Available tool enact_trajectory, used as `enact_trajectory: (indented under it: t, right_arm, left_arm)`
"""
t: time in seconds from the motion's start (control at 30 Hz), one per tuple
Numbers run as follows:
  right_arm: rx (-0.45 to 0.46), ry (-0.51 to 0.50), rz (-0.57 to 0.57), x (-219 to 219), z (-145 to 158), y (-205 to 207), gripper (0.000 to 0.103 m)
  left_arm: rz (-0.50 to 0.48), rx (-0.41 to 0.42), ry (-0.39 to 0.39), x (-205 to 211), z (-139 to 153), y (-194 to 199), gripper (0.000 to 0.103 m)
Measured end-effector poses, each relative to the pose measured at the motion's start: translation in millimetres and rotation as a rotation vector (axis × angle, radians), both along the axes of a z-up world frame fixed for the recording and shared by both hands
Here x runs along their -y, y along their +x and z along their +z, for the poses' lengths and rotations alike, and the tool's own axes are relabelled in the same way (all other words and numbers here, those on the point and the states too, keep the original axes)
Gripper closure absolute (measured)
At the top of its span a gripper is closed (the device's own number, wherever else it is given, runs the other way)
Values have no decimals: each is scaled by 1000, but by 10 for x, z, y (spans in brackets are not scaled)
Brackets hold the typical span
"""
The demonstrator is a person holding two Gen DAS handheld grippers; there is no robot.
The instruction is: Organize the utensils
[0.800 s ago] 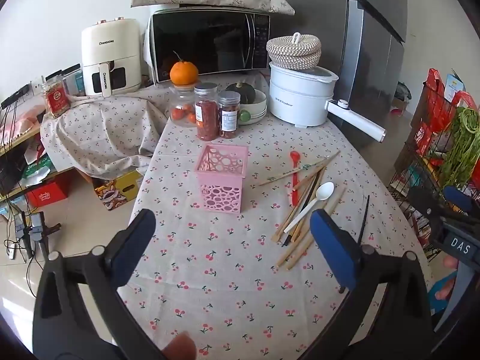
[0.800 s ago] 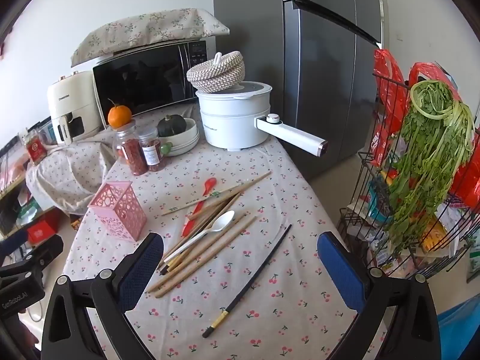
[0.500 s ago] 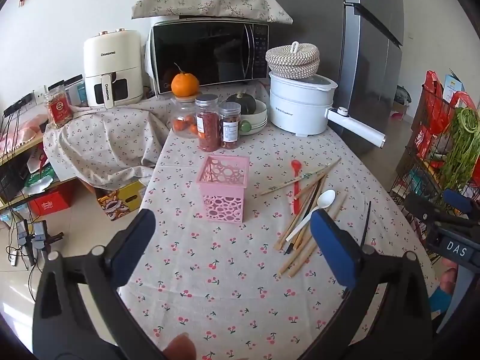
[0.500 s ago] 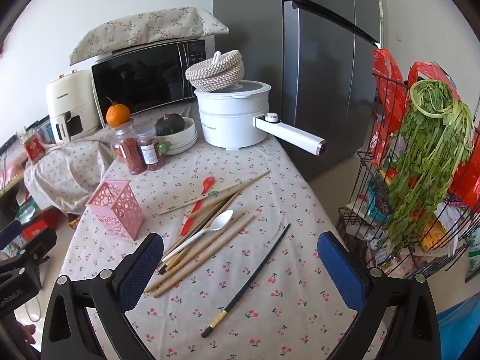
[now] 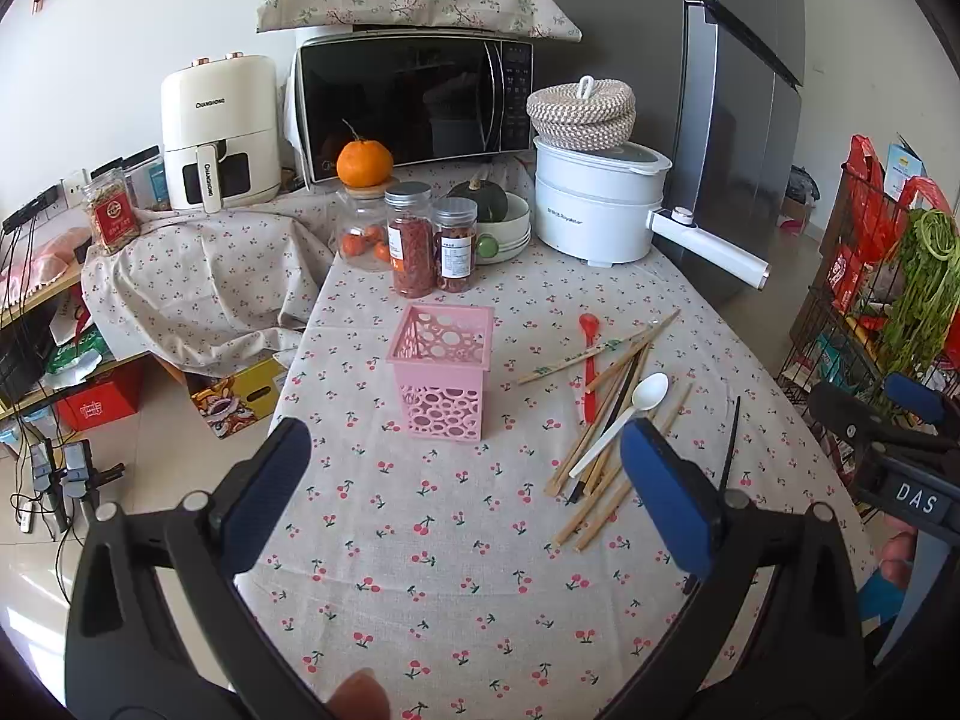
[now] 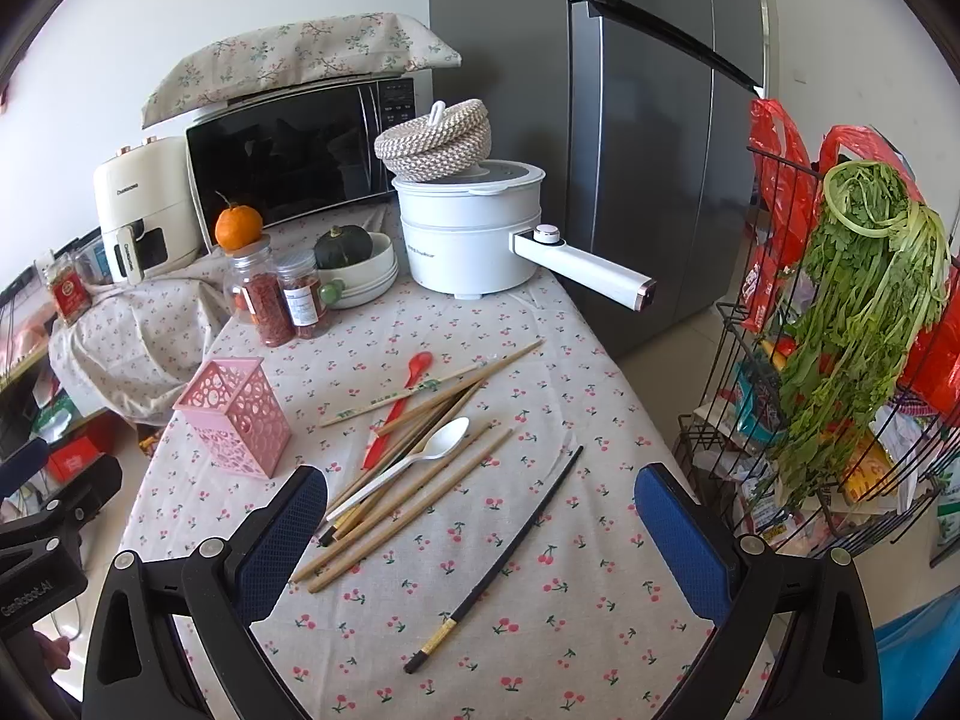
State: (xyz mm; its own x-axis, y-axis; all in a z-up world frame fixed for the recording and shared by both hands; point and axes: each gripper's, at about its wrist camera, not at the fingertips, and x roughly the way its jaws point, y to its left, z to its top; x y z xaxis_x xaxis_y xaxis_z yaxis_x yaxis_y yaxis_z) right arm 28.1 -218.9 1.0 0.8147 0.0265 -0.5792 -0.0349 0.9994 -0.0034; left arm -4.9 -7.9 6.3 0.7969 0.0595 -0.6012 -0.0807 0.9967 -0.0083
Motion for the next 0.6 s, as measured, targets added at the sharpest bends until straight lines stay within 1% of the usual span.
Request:
enact_trajectory:
  t: [0.6]
  right_arm:
    - [-10, 2, 3, -14, -32, -6, 0]
  left_arm:
    - [-5, -8, -6, 16, -16, 17, 1]
